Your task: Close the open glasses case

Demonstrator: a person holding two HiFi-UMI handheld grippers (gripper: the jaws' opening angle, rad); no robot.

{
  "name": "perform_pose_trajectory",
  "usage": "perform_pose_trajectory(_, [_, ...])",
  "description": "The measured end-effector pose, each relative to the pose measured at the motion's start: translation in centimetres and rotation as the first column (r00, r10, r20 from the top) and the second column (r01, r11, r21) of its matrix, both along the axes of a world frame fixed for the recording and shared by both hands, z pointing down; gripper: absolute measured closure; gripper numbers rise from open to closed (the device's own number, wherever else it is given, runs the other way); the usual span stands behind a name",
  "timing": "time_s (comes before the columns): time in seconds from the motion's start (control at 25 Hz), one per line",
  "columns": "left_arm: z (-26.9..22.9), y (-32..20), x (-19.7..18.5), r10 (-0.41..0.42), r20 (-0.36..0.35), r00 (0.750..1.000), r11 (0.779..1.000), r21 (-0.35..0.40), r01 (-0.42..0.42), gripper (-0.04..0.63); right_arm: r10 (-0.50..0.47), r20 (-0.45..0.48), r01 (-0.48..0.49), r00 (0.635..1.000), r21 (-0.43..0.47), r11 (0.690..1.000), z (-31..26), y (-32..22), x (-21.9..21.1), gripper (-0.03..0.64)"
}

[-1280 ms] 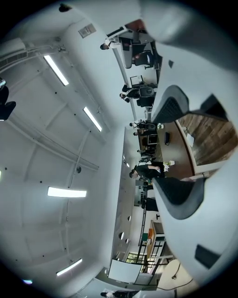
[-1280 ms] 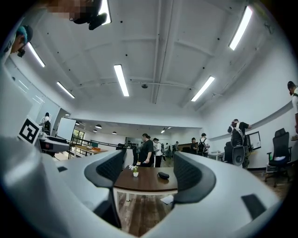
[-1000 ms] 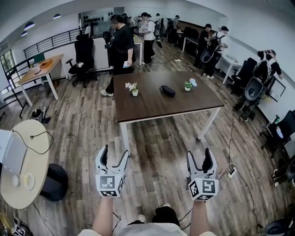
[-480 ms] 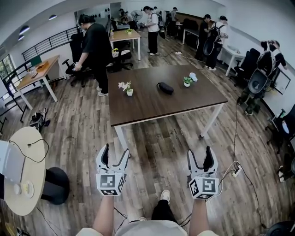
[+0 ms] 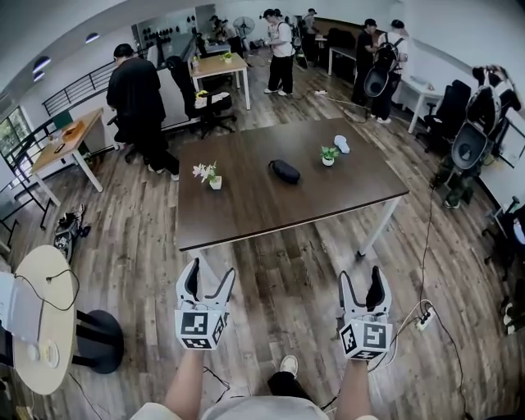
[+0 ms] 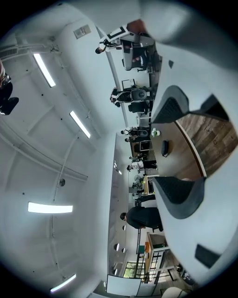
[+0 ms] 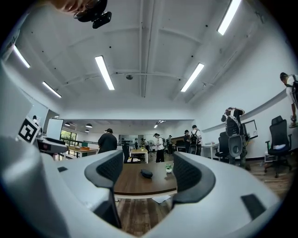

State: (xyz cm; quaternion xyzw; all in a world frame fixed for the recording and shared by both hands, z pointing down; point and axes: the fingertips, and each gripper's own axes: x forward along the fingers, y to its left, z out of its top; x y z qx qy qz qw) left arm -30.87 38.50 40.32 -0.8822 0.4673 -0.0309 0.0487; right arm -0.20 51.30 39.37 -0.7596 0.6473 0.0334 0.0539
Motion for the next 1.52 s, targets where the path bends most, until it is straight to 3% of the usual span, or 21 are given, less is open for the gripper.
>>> perform_pose_trajectory(0.44, [-0.4, -5.6, 8.4, -0.038, -0.030, 0.999, 0.999, -0.017, 0.038, 0.238, -0.018, 0.044, 0.018, 0.999, 0.008, 1.000, 0.8, -6.0, 9.4, 0.290])
perform_pose_trajectory(0.76, [-0.3, -8.0, 10.0, -0.076, -0.026, 0.997, 0.997, -0.017, 0.076, 0.238, -0.043, 0.061, 0.043, 0.997, 0.008, 0.999, 1.4, -9.2, 11.6, 0.291])
perform_pose_trajectory(1.0, [0.8, -12.2, 10.5, -0.081, -0.062, 0.995, 0.996, -0.025, 0.080, 0.239, -0.046, 0.039, 0.046, 0.998, -0.008, 0.999, 2.1, -13.0, 12.1, 0.291])
perform_pose_trajectory(1.24, [1.9, -18.8, 10.7, -0.099, -0.082, 0.992, 0.995, -0.023, 0.097, 0.241, -0.062, -0.008, 0.062, 0.998, -0.039, 0.997, 2.1, -19.9, 12.5, 0.293])
perform_pose_trajectory(1.52, [1.8, -29.3, 9.8, -0.143, -0.059, 0.988, 0.990, -0.009, 0.143, 0.242, -0.128, -0.039, 0.125, 0.991, -0.068, 0.990, 1.0, -32.3, 11.2, 0.293])
